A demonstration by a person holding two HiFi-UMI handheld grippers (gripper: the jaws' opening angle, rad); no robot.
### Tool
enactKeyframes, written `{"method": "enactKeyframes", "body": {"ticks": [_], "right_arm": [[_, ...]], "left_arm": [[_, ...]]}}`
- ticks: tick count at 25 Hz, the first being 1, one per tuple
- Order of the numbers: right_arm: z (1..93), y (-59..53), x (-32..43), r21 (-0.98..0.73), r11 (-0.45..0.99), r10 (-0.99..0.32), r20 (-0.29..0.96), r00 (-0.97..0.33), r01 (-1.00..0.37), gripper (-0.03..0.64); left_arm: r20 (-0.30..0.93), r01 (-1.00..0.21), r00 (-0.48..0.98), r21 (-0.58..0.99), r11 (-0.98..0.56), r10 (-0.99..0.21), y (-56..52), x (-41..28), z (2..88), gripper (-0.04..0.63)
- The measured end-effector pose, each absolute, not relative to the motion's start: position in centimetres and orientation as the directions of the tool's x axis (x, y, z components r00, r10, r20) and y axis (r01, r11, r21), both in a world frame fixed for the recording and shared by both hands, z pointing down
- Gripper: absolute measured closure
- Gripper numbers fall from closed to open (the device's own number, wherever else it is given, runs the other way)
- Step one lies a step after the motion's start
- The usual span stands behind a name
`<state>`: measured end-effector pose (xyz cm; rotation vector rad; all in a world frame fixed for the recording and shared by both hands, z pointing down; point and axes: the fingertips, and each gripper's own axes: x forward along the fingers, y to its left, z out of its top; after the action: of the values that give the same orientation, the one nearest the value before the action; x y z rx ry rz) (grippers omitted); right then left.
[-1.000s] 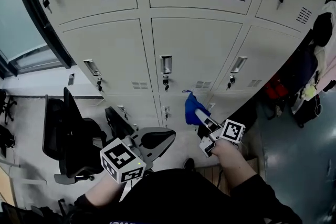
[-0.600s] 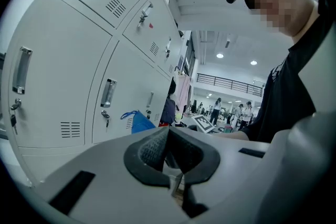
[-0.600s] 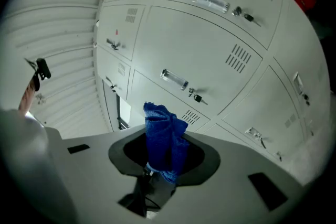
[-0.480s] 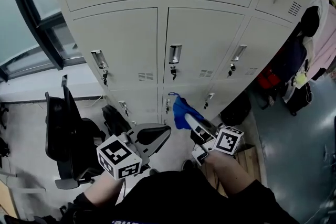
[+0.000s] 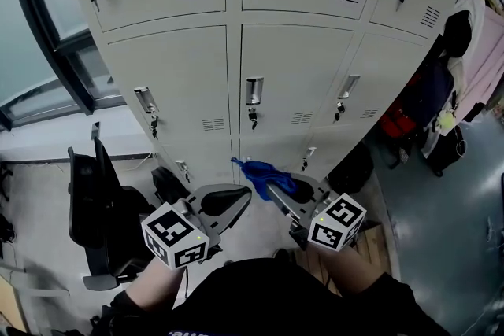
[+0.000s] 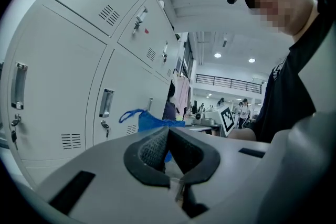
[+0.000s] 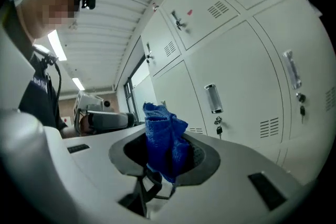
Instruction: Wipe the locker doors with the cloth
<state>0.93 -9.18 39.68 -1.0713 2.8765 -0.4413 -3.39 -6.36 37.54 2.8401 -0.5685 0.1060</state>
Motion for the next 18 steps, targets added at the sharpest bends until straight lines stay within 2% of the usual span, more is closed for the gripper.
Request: {"method": "enactKeyframes", "body": {"ticks": [6, 18], "right_arm": [[39.6, -8.1, 1.0, -0.124, 0.750, -0.642, 0.094, -0.761, -0.649, 0.514], [39.7, -7.1, 0.6, -0.094, 0.781, -0.609, 0.104, -0.787, -0.617, 0.514]], "left_arm": [[0.137, -0.382, 0.923, 0.214, -0.899, -0.359, -5.8, -2.6, 37.7, 0.588], [0.145, -0.380, 0.923, 0.215, -0.900, -0.355, -5.2, -2.1, 37.7, 0.588]]}}
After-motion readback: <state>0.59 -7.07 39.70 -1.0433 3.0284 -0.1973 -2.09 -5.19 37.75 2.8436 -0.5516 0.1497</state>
